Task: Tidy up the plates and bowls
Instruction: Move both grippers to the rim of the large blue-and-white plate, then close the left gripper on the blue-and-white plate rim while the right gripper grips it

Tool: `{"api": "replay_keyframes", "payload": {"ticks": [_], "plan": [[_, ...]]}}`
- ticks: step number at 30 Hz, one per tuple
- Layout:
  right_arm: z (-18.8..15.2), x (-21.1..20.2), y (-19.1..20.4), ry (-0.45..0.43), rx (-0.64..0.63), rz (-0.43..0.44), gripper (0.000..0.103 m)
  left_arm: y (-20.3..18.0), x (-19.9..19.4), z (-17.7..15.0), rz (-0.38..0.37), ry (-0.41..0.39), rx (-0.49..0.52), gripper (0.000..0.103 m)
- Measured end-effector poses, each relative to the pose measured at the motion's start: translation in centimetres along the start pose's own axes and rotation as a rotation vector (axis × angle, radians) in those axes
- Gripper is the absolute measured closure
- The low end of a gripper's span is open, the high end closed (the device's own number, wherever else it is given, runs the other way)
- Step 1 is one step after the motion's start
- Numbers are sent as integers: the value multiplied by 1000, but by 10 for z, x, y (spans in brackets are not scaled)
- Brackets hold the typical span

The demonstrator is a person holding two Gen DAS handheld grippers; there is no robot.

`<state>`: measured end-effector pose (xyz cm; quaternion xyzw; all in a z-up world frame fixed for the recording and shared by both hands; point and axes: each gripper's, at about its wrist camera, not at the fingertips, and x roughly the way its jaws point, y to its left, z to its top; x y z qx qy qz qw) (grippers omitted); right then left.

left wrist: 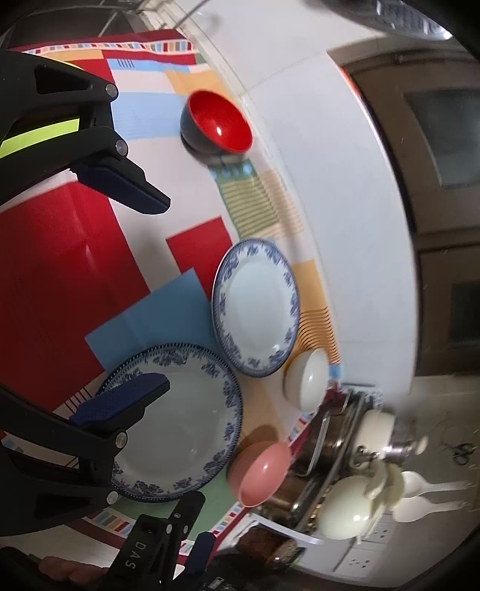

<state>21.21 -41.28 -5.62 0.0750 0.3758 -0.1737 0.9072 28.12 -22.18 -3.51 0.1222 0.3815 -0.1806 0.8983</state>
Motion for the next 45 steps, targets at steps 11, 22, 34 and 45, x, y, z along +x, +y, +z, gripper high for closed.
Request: {"api": "replay_keyframes", "payload": {"ticks": [11,22,34,45], "plan": [[-4,42,-30,63,59,-79,30,-25,57,8,-62,107,46,19],[-9,84,-45,165,102,-106,30,-40,109,4,-113,214,54,27],[-8,107,-51,202,130,-94,38,-46,134,5,-161,279,32,37],[-9,115,-52,221,144,-52,54,-51,139,8,-179,277,31,51]]}}
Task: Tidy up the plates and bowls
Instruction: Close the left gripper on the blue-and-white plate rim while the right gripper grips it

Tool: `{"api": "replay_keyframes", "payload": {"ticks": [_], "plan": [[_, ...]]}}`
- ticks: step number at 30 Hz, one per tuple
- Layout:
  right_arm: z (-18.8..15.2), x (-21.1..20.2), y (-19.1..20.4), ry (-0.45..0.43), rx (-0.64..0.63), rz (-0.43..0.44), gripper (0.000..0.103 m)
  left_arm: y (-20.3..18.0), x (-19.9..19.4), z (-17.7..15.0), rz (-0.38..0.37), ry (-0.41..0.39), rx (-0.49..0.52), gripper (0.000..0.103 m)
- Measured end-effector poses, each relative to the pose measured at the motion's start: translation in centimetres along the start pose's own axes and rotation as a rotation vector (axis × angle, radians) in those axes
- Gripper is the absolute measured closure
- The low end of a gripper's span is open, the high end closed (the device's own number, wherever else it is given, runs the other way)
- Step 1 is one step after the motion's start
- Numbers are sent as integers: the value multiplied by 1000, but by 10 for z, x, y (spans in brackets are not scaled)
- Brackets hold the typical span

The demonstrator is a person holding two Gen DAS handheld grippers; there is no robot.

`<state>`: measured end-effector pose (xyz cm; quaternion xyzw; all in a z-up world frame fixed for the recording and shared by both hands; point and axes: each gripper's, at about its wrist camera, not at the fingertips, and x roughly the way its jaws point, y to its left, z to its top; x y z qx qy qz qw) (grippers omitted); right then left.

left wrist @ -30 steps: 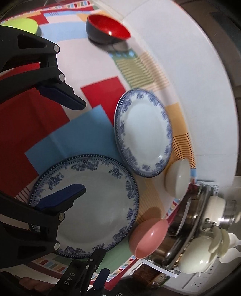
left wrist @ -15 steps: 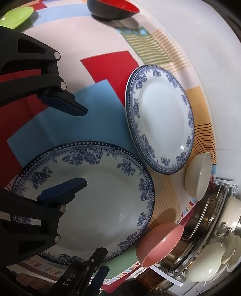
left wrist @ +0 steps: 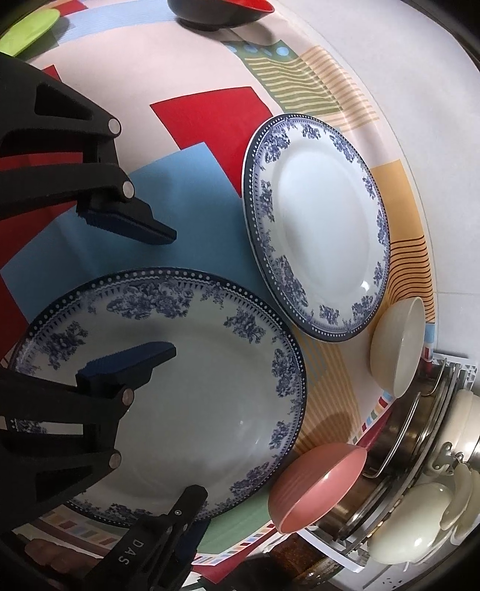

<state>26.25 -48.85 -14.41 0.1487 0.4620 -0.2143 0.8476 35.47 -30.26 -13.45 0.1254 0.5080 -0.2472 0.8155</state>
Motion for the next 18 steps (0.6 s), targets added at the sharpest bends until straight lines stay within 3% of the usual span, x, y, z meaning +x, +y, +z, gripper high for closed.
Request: {"api": "replay_keyframes", "payload": {"ticks": [4,8,18], "plan": [[0,1,0,-2,0,4,57,-2,1,4,-11,0,7,64],[1,0,-3,1,6,4,63,-4,0,5,-4,-1,18,65],[-2,-6,-1,3,-10,-1,64,-1,-9,0,2,-3,3,66]]}}
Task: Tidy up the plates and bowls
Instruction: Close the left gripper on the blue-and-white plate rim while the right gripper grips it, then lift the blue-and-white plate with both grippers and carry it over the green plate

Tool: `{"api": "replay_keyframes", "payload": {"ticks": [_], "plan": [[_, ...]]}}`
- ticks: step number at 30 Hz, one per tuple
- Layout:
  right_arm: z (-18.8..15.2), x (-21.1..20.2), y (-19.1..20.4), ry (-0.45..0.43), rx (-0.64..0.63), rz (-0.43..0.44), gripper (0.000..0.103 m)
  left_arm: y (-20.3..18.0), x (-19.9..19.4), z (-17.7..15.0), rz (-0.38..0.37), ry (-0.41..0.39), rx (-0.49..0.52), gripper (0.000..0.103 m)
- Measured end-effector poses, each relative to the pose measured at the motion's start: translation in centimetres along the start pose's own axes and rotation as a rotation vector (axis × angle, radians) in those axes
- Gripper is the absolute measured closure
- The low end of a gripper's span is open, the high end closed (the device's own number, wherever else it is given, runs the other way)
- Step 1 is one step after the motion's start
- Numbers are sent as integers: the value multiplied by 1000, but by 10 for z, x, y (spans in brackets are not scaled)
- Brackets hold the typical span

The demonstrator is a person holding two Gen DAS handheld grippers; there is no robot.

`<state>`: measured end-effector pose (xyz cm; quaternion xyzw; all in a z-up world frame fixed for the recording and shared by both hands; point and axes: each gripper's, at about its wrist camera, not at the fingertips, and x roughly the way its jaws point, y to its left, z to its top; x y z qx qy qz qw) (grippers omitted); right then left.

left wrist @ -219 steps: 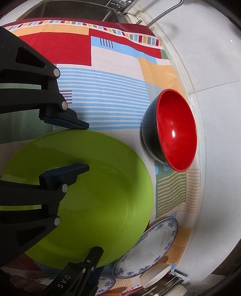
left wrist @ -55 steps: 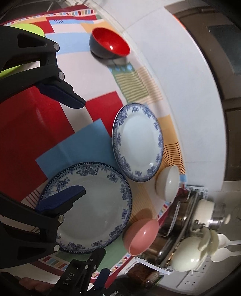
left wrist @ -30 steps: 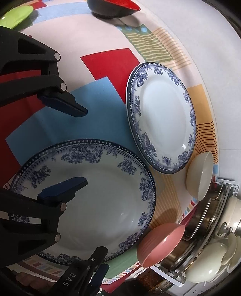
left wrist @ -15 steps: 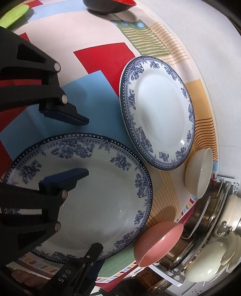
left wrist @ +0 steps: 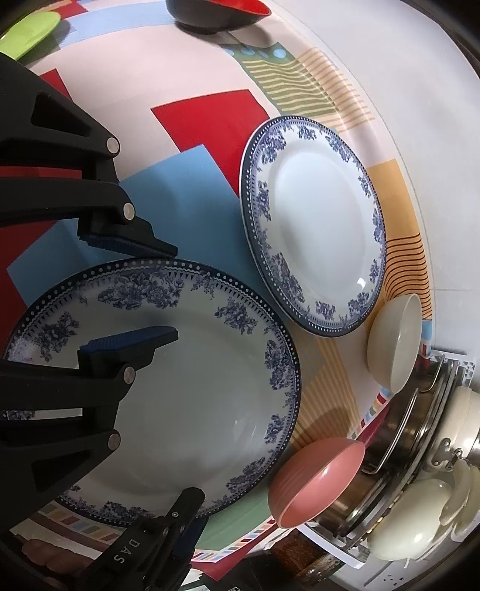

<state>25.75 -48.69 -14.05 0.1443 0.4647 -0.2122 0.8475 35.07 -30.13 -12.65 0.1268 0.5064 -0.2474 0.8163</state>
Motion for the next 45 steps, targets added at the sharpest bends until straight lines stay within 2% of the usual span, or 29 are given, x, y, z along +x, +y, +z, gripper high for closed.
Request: {"api": "replay_keyframes", "payload": {"ticks": [12,20,30,45], "plan": [[-4,-27,13,-48,-51,11,65,11,-34,-17,24,-53,-47,66],[-9,-53,36,-96,-100,37,65,30,-66,-31,57,-109,-91,66],[-19,-79,71,-139,-162,84,65,65,-101,-55,106,-162,-154,66],[-43,-105,137,-164,-259,159,65,124,-142,-101,179,-194,-252,66]]}}
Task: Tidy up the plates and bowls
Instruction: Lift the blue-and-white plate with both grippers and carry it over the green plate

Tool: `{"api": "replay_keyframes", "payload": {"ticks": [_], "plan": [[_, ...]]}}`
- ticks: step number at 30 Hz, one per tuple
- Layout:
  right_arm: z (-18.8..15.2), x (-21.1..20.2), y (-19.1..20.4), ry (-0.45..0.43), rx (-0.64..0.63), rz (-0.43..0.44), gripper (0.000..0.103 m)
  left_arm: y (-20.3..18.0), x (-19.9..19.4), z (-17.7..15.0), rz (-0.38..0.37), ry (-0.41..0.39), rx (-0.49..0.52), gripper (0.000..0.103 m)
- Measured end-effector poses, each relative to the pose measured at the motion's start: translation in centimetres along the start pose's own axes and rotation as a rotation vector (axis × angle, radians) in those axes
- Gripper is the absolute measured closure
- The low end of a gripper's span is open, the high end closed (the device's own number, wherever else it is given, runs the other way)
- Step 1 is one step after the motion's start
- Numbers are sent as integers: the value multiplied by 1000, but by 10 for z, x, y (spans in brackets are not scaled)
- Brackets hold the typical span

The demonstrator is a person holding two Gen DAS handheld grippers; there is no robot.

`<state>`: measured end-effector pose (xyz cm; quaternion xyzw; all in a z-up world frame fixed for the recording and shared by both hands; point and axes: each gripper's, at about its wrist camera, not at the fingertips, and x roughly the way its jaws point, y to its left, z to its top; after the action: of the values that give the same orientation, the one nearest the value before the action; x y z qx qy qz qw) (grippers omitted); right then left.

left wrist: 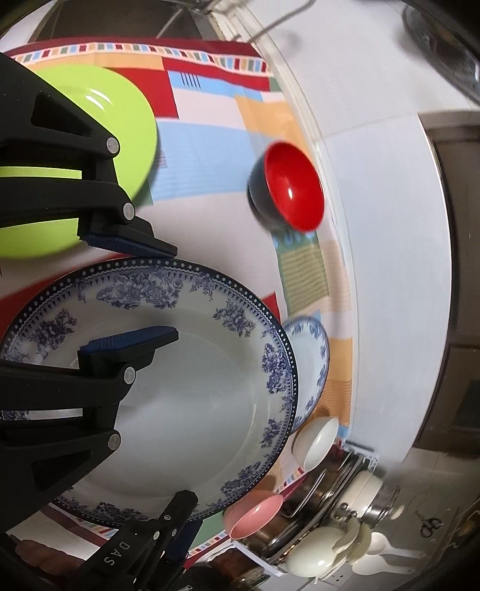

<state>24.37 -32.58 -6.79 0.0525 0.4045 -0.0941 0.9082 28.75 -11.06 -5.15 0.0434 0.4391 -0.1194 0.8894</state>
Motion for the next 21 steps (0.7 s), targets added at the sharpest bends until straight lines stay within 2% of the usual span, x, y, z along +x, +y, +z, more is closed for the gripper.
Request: {"api": "replay_keyframes", "payload": {"ticks": [21], "plan": [[-11,-21,101,-29,-106,84,65,97,-42,-33,83,-32,-105,66]]}}
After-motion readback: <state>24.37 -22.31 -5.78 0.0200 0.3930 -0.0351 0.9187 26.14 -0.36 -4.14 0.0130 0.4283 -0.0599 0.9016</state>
